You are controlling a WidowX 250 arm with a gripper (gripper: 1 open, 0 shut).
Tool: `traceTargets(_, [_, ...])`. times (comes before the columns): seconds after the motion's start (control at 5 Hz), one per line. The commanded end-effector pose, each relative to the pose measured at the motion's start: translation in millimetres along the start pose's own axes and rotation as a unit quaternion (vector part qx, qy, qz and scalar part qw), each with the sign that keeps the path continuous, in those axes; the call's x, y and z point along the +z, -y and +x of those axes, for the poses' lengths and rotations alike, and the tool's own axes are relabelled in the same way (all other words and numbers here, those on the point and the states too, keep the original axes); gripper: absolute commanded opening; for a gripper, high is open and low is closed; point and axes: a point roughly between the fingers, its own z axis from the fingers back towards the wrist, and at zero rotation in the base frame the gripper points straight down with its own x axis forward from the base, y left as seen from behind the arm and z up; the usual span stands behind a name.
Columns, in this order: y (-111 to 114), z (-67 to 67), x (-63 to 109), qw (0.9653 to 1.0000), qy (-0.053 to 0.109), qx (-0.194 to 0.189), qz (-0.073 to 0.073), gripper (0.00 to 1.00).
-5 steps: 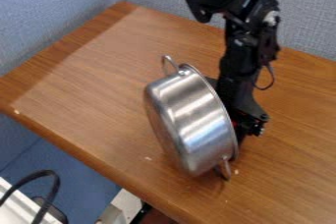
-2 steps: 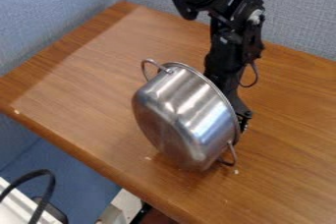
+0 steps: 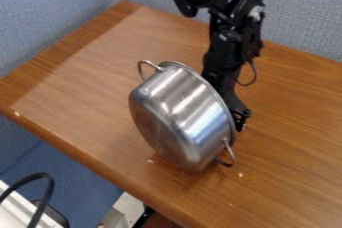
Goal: Move the red object from the metal pot to the table
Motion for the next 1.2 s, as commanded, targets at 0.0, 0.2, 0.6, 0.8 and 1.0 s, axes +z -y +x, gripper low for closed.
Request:
traceTargets(0.0, [-18, 6.4, 28.4, 0.9986, 0.037, 0.038, -0.006, 0.0])
traceTargets(0.2, [-32, 5.6, 30.8, 0.9974, 0.026, 0.066, -0.011, 0.0])
traceTargets(0.6, [-66, 3.7, 21.6, 0.9932, 0.006, 0.112, -0.03, 0.0])
traceTargets(0.8, [-39, -7.1, 14.1, 0.9965, 0.004, 0.078, -0.031, 0.0])
traceTargets(1.0, [-1, -12.9, 21.0, 0.9961, 0.0, 0.083, -0.029, 0.0])
